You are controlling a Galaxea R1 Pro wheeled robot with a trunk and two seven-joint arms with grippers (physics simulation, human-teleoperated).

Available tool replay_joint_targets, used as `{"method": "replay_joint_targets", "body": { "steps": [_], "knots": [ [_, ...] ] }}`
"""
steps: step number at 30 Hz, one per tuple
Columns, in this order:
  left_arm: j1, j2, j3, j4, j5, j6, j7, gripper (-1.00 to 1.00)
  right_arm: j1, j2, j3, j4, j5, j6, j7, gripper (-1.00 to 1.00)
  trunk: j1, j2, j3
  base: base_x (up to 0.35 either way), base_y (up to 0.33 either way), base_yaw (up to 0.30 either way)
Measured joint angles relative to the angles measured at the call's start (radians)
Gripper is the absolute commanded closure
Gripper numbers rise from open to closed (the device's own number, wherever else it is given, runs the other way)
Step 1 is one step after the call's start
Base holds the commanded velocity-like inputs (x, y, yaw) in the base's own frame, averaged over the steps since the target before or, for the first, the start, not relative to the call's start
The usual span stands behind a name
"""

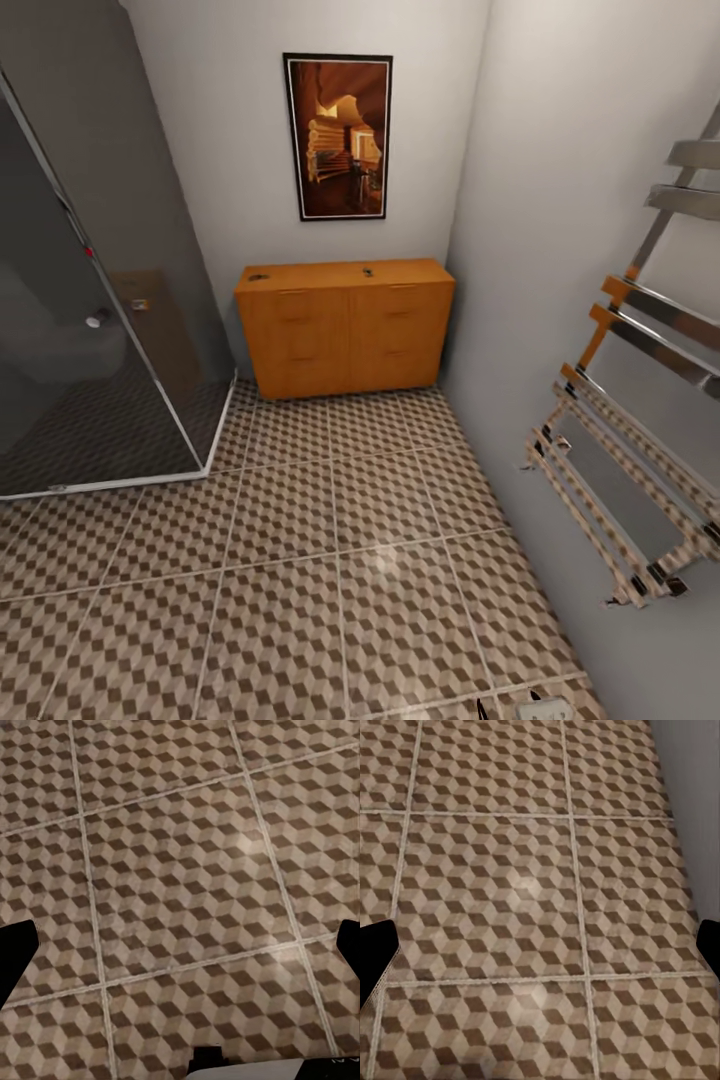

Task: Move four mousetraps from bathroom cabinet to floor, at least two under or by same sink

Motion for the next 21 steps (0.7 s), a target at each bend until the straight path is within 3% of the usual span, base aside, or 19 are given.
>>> {"method": "replay_joint_targets", "body": {
  "steps": [10, 21],
  "knots": [
    [0.0, 0.0, 0.0, 0.001, 0.0, 0.0, 0.0, -1.0, 0.0, 0.0, 0.0, 0.0, 0.0, 0.0, 0.0, -1.0, 0.0, 0.0, 0.0, 0.258, -0.001, 0.24],
    [0.0, 0.0, 0.0, 0.001, 0.0, 0.0, 0.0, -1.0, 0.0, 0.0, 0.0, 0.0, 0.0, 0.0, 0.0, -1.0, 0.0, 0.0, 0.0, 0.258, -0.04, 0.026]
  ]
}}
